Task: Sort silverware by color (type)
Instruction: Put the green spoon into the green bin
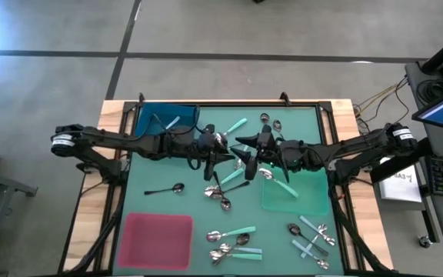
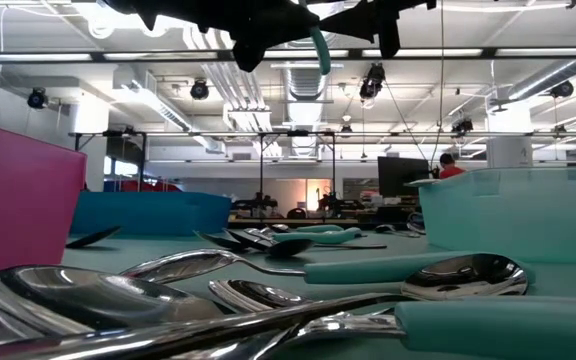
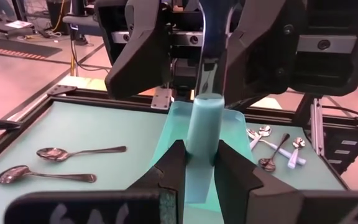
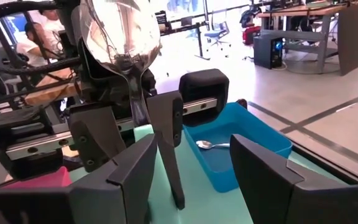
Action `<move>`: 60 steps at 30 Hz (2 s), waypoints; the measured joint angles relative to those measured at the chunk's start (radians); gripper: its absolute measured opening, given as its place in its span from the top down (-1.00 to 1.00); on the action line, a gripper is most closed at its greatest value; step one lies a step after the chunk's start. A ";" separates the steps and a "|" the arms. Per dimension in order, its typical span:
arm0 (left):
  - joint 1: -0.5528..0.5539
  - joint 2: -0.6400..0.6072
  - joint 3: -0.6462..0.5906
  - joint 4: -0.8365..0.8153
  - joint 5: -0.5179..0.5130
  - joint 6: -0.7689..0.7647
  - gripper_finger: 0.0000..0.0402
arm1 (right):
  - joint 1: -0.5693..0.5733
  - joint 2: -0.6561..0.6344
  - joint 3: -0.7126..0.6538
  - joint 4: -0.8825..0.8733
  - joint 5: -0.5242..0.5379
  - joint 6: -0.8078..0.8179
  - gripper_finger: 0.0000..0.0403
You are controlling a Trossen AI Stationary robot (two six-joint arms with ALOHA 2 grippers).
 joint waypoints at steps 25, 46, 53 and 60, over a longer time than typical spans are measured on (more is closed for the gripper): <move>-0.017 -0.003 0.009 -0.049 -0.026 -0.021 0.80 | -0.008 -0.002 0.006 -0.004 -0.101 -0.050 0.00; -0.036 0.026 0.008 0.016 -0.010 -0.030 0.80 | -0.026 0.041 0.013 0.033 -0.099 -0.056 0.23; -0.034 0.047 0.018 0.012 -0.013 -0.038 0.77 | -0.030 0.031 0.013 0.023 -0.113 -0.088 0.83; -0.037 0.024 0.019 -0.112 -0.004 -0.036 0.45 | -0.033 -0.019 0.029 -0.092 -0.080 -0.089 0.83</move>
